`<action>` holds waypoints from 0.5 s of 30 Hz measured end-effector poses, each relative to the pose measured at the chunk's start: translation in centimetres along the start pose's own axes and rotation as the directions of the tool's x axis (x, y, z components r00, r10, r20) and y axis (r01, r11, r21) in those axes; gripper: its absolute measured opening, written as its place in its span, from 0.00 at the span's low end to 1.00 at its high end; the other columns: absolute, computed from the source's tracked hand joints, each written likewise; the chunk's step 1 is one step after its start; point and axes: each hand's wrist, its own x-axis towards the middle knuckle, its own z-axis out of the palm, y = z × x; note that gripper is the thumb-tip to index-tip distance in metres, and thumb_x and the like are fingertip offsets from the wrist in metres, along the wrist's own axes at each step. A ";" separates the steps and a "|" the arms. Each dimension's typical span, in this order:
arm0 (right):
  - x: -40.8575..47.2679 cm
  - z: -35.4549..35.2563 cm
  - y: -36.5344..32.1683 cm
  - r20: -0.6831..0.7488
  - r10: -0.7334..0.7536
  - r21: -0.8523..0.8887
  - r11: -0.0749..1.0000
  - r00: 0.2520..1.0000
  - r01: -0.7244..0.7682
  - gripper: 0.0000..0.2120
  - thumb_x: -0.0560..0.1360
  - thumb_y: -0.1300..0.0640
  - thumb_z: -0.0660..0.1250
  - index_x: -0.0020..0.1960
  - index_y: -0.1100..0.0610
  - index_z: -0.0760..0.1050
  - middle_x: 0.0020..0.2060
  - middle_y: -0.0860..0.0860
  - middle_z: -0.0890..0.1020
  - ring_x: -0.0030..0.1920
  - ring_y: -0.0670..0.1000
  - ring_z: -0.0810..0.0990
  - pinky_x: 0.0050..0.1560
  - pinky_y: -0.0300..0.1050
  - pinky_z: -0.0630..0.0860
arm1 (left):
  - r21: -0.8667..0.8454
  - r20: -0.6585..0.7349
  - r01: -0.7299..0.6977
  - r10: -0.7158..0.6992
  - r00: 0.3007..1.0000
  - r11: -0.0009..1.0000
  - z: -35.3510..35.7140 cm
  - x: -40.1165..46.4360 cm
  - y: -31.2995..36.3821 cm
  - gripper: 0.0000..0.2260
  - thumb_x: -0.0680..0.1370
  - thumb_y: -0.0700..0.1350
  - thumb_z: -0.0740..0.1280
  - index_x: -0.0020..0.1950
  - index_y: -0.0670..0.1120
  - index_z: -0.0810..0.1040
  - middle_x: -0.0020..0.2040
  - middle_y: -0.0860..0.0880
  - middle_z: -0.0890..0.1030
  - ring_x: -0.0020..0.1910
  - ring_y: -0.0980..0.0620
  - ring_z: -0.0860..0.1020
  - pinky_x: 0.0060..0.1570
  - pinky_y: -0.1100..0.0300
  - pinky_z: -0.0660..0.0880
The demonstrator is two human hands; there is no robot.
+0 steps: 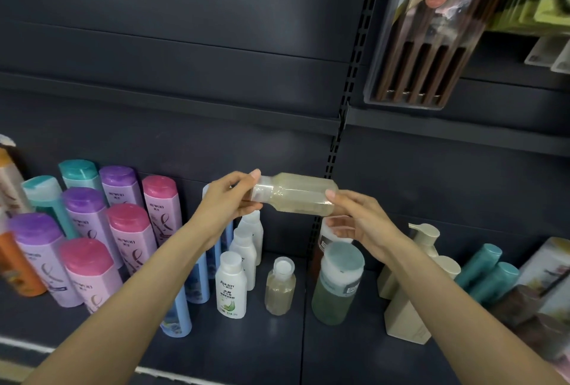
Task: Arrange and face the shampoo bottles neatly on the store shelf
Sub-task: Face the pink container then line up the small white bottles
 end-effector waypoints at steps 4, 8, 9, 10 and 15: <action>0.2 0.1 0.4 -0.040 0.067 -0.089 0.994 0.997 -0.070 0.18 0.73 0.42 0.67 0.55 0.54 0.80 0.44 0.56 0.85 0.37 0.48 0.82 0.36 0.40 0.76 | 0.040 0.042 -0.016 0.014 0.999 0.999 -0.3 0.4 0.3 0.09 0.77 0.47 0.67 0.51 0.41 0.79 0.50 0.43 0.82 0.46 0.50 0.82 0.48 0.64 0.79; 0.6 -0.1 0.7 -0.053 0.110 -0.121 0.986 0.992 -0.116 0.21 0.73 0.39 0.65 0.53 0.56 0.80 0.42 0.56 0.85 0.39 0.49 0.81 0.37 0.41 0.76 | 0.113 0.024 -0.004 0.002 1.000 0.994 0.0 0.9 0.5 0.11 0.74 0.42 0.71 0.54 0.39 0.78 0.38 0.49 0.82 0.39 0.50 0.82 0.50 0.60 0.80; 0.7 -0.1 0.8 -0.048 0.120 -0.129 0.984 0.992 -0.125 0.22 0.74 0.39 0.64 0.53 0.57 0.80 0.41 0.56 0.85 0.39 0.49 0.82 0.37 0.42 0.77 | 0.104 0.004 -0.002 0.001 1.000 0.995 0.2 1.1 0.5 0.11 0.74 0.42 0.71 0.53 0.39 0.79 0.39 0.48 0.82 0.39 0.50 0.82 0.51 0.59 0.80; 0.8 0.0 0.9 -0.041 0.123 -0.137 0.982 0.992 -0.127 0.22 0.74 0.40 0.64 0.52 0.58 0.80 0.41 0.57 0.85 0.39 0.50 0.83 0.38 0.42 0.78 | 0.089 -0.024 -0.002 0.004 1.000 0.996 0.5 1.4 0.5 0.11 0.74 0.43 0.71 0.53 0.40 0.79 0.41 0.45 0.82 0.39 0.50 0.83 0.51 0.57 0.80; 2.6 -0.2 2.0 -0.108 -0.062 -0.432 0.902 0.992 0.010 0.14 0.76 0.47 0.65 0.51 0.57 0.80 0.44 0.54 0.84 0.44 0.49 0.84 0.50 0.46 0.81 | 0.277 -0.128 -0.051 0.090 0.988 0.959 2.1 2.5 0.1 0.09 0.72 0.46 0.73 0.49 0.44 0.79 0.36 0.49 0.80 0.37 0.50 0.83 0.45 0.63 0.79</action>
